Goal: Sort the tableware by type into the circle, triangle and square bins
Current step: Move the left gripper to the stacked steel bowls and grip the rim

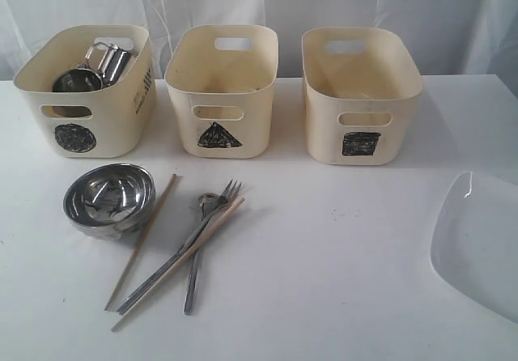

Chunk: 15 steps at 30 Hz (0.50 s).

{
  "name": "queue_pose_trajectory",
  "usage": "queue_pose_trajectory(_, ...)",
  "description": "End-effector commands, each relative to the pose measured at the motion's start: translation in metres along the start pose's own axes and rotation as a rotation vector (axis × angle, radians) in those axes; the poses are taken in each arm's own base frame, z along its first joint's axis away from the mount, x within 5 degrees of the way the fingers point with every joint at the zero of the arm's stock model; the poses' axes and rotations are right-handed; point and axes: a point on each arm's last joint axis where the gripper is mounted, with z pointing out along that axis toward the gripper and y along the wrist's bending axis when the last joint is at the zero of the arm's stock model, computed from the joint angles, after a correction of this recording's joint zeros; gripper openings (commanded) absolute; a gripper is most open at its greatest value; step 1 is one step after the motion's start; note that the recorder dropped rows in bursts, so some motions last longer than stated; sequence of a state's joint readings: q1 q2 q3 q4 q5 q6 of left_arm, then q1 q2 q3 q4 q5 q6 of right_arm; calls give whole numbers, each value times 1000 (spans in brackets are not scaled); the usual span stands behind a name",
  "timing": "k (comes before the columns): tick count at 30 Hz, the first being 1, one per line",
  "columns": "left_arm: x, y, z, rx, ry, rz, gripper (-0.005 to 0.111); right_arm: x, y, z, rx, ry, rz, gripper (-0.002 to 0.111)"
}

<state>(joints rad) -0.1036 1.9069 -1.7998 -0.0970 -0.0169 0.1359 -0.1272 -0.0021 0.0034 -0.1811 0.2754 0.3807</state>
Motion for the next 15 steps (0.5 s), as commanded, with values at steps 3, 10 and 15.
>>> queue_pose_trajectory(3,-22,-2,-45,76,155,129,61,-2,1,0,-9,-8,-7,0)
queue_pose_trajectory(10,-34,-5,-111,149,390,117,22,-2,1,0,-9,-8,-7,0)
queue_pose_trajectory(15,-16,-8,-146,133,470,-5,0,-2,1,0,-9,-8,-7,0)
